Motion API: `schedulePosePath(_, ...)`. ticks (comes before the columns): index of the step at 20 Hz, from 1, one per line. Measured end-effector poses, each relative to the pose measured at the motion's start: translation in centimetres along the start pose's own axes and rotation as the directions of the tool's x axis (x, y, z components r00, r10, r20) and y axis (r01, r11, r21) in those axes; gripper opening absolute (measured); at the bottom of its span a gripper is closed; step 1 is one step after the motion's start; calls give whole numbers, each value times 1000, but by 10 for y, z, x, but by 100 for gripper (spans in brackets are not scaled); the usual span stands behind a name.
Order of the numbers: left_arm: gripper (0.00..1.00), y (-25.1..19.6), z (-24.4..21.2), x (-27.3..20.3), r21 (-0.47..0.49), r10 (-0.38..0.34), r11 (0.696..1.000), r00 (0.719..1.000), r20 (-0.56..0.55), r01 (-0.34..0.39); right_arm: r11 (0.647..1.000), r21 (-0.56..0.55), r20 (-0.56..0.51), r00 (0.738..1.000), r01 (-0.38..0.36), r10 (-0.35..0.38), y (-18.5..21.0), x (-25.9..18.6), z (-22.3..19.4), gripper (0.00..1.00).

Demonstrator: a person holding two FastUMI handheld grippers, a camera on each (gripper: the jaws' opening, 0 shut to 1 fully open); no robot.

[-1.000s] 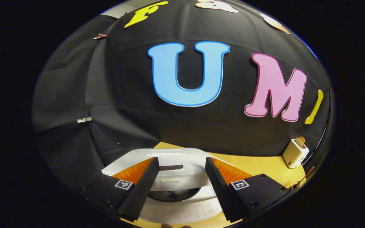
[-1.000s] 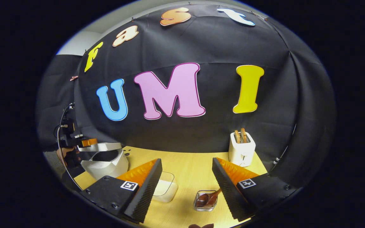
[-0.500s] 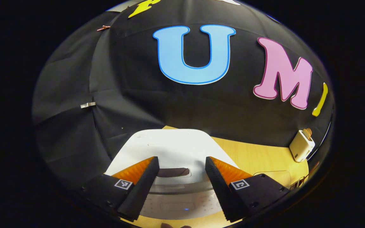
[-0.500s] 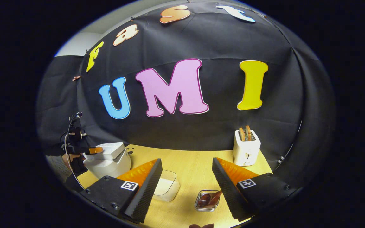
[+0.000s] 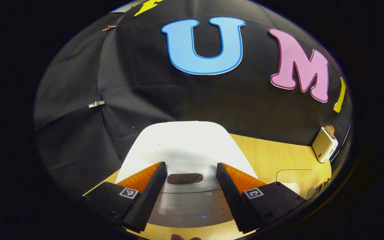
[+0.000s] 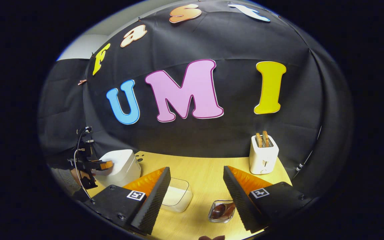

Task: Close the left gripper, press the button to open the rice cooker; take a wooden spoon from the chopstick holder with the right hand, scoop a spoonful of rice and pour it into the rice cooker, then put the wooden spoon back into the chopstick holder.

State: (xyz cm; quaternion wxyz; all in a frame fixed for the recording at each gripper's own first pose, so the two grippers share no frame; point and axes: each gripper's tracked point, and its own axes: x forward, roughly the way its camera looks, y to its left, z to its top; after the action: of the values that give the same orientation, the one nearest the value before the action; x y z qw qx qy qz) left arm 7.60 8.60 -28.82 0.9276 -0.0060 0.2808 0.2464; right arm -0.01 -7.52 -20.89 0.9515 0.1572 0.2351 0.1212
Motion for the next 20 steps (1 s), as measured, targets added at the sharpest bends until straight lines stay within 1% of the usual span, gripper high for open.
schedulePosePath(2,99,0,3,-1,8,-2,1000,1000,1,2,1000,-4,5,1000,0,0,2,-1,1,98)
schedulePosePath(6,98,0,7,-12,-43,-37,998,999,33,39,1000,6,11,1000,11,-11,2,-4,1,98)
schedulePosePath(8,97,4,9,-19,-51,-48,997,998,41,50,1000,9,5,1000,13,-13,4,-5,-2,98)
schedulePosePath(10,94,5,19,-26,-61,-67,996,995,71,72,1000,-1,5,1000,14,-14,7,-6,-2,98)
schedulePosePath(12,95,4,28,-37,-57,-92,994,991,96,97,1000,-5,-1,1000,10,-10,11,-6,-4,98)
schedulePosePath(13,95,5,32,-41,-49,-95,994,990,104,100,1000,-3,0,1000,6,-6,14,-6,-4,100)
schedulePosePath(14,96,5,35,-44,-38,-96,994,989,115,101,1000,-5,0,1000,5,-5,16,-5,-3,98)
schedulePosePath(15,96,5,40,-50,-26,-102,994,986,129,106,1000,-7,2,1000,2,-2,19,-5,-3,98)
schedulePosePath(18,95,-7,59,-73,-4,-160,986,970,184,164,1000,-14,4,1000,-3,3,24,-5,-3,98)
schedulePosePath(20,95,-17,74,-93,-1,-215,975,948,234,221,1000,-12,11,1000,-2,2,27,-6,-1,98)
